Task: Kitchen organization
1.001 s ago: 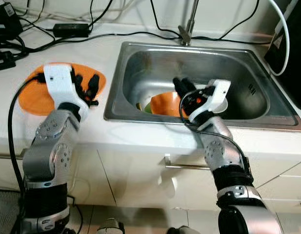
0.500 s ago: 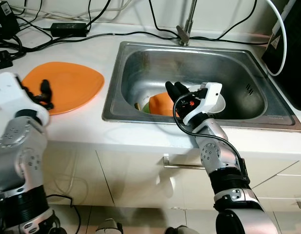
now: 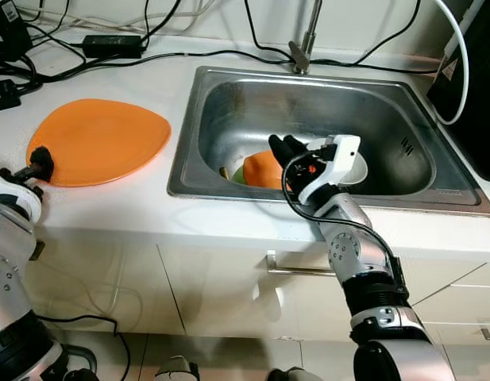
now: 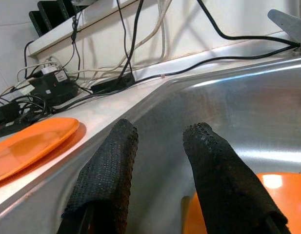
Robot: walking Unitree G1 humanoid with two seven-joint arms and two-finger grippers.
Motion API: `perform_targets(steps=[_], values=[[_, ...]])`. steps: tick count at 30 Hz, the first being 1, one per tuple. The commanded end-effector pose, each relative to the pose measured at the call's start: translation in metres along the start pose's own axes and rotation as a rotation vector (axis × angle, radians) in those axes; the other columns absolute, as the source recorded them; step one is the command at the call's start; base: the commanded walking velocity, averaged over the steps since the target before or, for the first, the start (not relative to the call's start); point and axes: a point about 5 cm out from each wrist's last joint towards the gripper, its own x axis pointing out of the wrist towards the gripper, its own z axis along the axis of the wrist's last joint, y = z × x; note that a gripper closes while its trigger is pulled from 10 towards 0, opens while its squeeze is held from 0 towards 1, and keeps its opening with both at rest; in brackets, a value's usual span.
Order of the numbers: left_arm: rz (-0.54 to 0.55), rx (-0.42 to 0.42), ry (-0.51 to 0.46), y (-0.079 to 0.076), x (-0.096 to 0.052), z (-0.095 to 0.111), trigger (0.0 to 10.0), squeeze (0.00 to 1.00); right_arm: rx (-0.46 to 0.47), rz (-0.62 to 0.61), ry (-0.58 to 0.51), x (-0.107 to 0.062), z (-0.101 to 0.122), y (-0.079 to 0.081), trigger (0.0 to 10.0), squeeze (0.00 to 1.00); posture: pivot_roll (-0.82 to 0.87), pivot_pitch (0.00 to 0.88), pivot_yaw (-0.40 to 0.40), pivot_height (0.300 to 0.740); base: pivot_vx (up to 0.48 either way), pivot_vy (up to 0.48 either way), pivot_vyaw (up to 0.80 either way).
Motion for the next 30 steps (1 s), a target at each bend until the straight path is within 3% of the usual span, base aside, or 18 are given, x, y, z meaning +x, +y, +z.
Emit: perform_targets(steps=[1,13,22,30], values=[[-0.023,-0.006,0.036,-0.005,-0.004,-0.002,10.0,0.0,0.006,-0.018,0.037,-0.005,-0.007,-0.005,10.0,0.0,0.14,0.096,-0.057,0.718,0.0,0.0,0.0],[-0.137,-0.156,0.142,-0.019,-0.002,-0.011,10.0,0.0,0.004,-0.018,0.039,-0.005,-0.007,-0.005,10.0,0.0,0.13,0.093,-0.052,0.718,0.0,0.0,0.0],[-0.196,-0.347,0.18,-0.031,0.002,-0.014,10.0,0.0,-0.002,-0.022,0.038,-0.006,-0.005,-0.006,10.0,0.0,0.12,0.099,-0.049,0.718,0.0,0.0,0.0],[-0.205,-0.379,0.194,-0.036,0.004,-0.017,10.0,0.0,-0.068,-0.005,0.05,0.005,0.005,-0.003,10.0,0.0,0.11,0.095,-0.052,0.718,0.0,0.0,0.0]])
